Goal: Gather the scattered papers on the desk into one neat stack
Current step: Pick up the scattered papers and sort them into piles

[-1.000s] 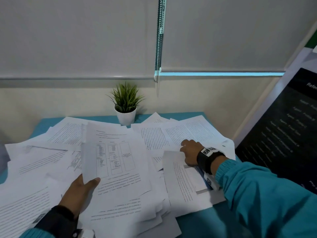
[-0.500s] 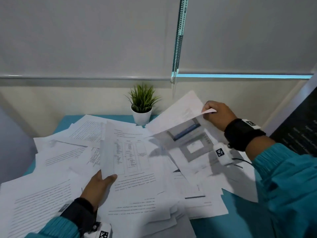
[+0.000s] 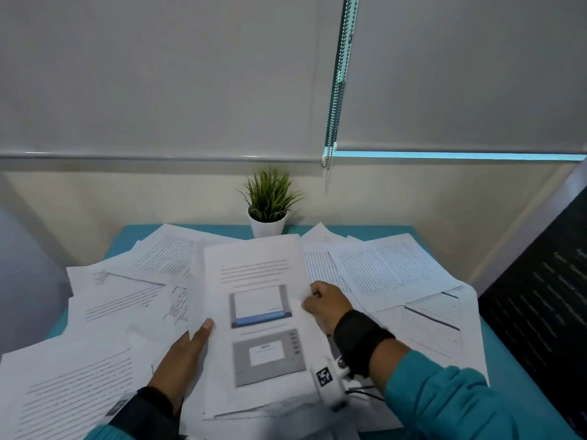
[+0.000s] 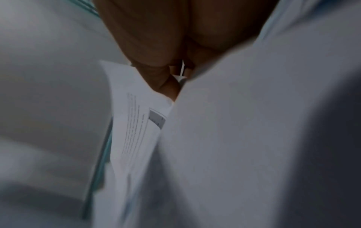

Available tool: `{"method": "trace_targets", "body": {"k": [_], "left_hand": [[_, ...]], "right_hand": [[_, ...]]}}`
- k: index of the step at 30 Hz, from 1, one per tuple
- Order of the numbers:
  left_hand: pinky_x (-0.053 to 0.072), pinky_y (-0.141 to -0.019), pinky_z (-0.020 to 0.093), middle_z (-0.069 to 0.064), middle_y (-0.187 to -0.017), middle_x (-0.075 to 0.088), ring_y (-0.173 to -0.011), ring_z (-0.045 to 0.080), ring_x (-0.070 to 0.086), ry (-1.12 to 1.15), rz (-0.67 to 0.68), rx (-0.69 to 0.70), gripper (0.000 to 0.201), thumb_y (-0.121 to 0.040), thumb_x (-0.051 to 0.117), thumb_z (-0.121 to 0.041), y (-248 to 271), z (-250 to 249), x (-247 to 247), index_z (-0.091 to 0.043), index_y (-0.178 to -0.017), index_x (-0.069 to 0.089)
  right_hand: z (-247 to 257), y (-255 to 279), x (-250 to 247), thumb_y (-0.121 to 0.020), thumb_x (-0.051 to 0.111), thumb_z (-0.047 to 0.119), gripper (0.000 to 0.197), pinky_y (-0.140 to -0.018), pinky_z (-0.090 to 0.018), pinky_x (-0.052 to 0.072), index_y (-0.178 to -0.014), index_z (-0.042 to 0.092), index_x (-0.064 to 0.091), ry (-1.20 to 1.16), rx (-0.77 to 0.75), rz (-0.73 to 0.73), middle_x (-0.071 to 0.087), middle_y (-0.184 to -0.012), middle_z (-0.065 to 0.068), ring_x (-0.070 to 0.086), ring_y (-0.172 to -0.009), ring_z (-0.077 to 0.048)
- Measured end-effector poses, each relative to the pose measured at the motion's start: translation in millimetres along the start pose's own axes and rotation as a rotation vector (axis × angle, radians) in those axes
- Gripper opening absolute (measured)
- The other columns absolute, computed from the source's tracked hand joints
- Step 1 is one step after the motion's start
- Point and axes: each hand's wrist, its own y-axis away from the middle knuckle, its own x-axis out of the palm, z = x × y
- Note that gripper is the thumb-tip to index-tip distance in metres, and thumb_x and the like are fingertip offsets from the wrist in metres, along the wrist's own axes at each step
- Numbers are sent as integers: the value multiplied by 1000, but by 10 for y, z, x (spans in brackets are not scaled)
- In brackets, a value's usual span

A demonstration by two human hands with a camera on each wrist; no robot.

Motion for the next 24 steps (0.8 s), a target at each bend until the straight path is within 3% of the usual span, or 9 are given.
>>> {"method": "trace_targets", "body": {"k": [4,7,11,15,17,19,21,22,24], "left_hand": [[33,-105,31,-27,-105,58,-100,1,56,120,-73,-2,35,-98,44,-48,-17,-20,9,-40,-132,41],[36,-110,43,-16,-127,64,-117,14,60,155,-19,-100,64,-82,49,-75,-122,86,-111,-41,-137,50],[30,-115,50,-14,-138,55,-131,20,48,99,-15,-160,71,-77,52,-78,-135,70,-146,-43,-139,46],[26,-117,40,-16,-136,53,-131,12,45,-93,-22,-121,76,-78,59,-72,-134,97,-139,-30,-140,50],[39,-103,32,-17,-119,66,-113,7,58,-227,-29,-75,78,-63,71,-73,-155,130,-169,-24,-124,62],[48,-90,31,-10,-105,75,-103,12,67,-308,-35,-65,78,-54,79,-68,-202,208,-226,-18,-113,65],[49,-89,34,-6,-104,75,-106,21,68,-348,-29,-88,49,-75,78,-47,-227,265,-267,-18,-113,64],[49,-90,35,-6,-104,75,-106,22,67,-352,-24,-94,41,-79,76,-41,-240,278,-282,-20,-112,64],[50,-91,36,-7,-104,75,-105,20,67,-352,-25,-104,50,-70,75,-47,-268,300,-297,-24,-112,64]], "right_hand": [[29,-29,107,-78,57,-6,33,-55,-20,38,-59,19,46,-64,-14,-35,48,-59,5,44,-56,-12],[30,-97,46,-79,52,-3,30,-56,-20,39,-62,21,47,39,-57,-98,50,-66,3,45,-60,-13],[-26,-211,-119,-83,49,-1,33,-50,-13,31,-63,24,38,177,-44,-231,48,-71,5,44,-64,-12],[-75,-128,-22,-83,53,1,30,-48,-10,32,-65,22,41,207,-56,-75,46,-69,6,43,-60,-9],[-51,-40,82,-83,59,1,33,-48,-7,33,-64,23,43,162,-83,44,44,-64,10,40,-56,-4],[20,-18,106,-81,66,4,30,-53,-10,37,-66,23,49,113,-98,128,46,-63,9,42,-57,-6],[112,-168,-44,-81,67,5,16,-58,-17,43,-84,19,59,-10,-88,116,57,-72,4,52,-64,-13],[131,-338,-191,-83,65,5,21,-63,-20,45,-99,17,60,29,-96,61,62,-84,0,58,-73,-16],[110,-775,-572,-87,54,4,38,-82,-23,44,-122,18,52,364,-150,-41,60,-114,-5,59,-100,-22]]}}
